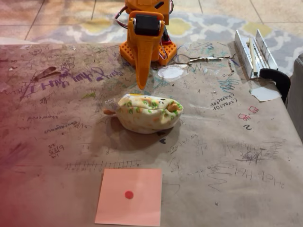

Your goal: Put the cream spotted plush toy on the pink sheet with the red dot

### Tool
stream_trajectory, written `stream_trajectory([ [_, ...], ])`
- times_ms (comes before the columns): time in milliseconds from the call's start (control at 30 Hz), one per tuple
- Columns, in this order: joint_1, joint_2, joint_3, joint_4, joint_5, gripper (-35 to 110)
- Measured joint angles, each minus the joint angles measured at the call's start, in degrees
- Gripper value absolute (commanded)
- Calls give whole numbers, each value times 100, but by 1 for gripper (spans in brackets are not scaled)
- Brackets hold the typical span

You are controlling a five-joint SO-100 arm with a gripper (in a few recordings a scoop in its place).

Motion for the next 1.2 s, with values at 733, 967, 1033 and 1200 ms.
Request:
stream_trajectory([
  [733, 0, 0, 0, 0, -141, 0],
  [967, -88, 0, 0, 0, -211, 0],
  [1033, -88, 0, 0, 0, -211, 0],
  [1200, -88, 0, 0, 0, -290, 0],
])
